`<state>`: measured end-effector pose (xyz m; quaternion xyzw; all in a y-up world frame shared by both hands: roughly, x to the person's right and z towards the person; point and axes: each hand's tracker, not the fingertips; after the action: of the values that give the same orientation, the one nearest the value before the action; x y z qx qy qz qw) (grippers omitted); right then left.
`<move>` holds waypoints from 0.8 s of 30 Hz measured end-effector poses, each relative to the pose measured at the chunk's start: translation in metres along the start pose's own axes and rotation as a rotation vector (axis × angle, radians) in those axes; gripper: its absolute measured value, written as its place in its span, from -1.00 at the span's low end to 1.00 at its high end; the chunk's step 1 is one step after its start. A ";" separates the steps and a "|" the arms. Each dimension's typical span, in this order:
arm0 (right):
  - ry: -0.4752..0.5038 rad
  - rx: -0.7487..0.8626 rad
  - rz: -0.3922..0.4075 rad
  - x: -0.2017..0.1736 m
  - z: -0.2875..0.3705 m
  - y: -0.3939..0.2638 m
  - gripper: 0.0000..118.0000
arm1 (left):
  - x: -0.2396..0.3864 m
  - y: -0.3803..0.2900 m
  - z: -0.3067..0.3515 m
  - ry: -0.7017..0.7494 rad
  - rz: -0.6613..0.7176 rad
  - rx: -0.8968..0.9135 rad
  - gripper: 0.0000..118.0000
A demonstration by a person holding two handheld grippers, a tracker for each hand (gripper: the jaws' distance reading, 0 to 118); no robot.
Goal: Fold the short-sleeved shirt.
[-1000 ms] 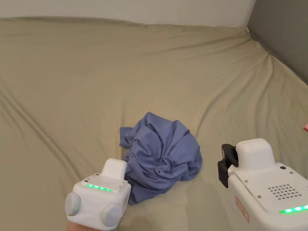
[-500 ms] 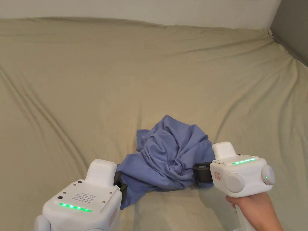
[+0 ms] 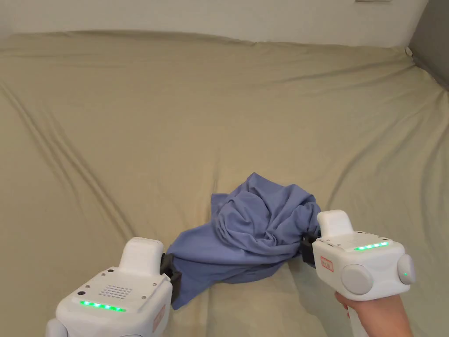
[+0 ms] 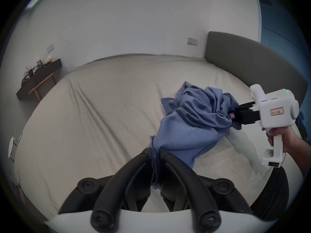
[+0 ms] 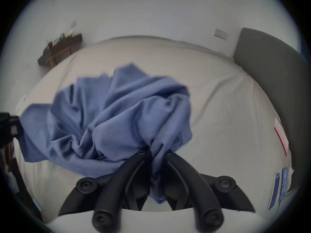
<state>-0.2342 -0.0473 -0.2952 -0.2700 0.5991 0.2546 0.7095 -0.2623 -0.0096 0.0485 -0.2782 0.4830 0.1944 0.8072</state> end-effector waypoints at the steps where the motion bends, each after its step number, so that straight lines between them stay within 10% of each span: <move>1: -0.002 0.038 -0.013 0.003 0.011 0.007 -0.82 | -0.004 0.006 0.006 0.006 0.004 0.018 -0.90; 10: -0.072 0.396 -0.054 0.039 0.159 0.071 -0.82 | -0.064 0.078 0.083 0.092 0.092 0.295 -0.90; 24: -0.213 0.781 0.082 -0.032 0.317 0.130 -0.82 | -0.069 0.179 0.222 0.138 0.037 0.657 -0.90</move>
<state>-0.1027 0.2641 -0.2305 0.0720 0.5841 0.0627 0.8061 -0.2491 0.2659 0.1468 -0.0069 0.5783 0.0238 0.8154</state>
